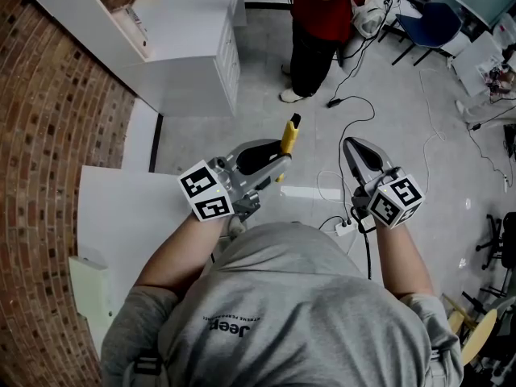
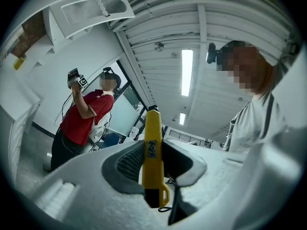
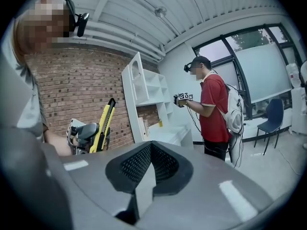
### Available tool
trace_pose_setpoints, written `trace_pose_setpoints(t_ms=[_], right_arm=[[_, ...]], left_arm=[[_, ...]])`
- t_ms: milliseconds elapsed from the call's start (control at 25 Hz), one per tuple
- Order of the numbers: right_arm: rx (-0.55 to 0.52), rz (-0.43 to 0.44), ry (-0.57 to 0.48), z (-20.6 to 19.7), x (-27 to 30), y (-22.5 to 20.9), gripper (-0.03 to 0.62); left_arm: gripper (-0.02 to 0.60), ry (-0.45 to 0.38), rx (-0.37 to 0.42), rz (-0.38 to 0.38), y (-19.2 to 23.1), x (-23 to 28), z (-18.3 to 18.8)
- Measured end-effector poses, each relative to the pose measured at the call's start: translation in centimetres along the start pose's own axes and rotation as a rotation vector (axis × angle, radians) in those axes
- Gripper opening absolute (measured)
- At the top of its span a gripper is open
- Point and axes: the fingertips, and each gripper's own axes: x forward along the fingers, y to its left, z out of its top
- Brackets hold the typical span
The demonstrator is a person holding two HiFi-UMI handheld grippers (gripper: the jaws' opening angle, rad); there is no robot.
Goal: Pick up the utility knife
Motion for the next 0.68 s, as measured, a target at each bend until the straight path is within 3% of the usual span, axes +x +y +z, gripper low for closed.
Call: trace_pose_setpoints(t_ms=[680], right_arm=[[-0.004,0.004,0.013,-0.23,0.75,-0.59,0.008]], left_arm=[[0.12,-0.003,-0.004,0.002,0.86,0.35,0.15]])
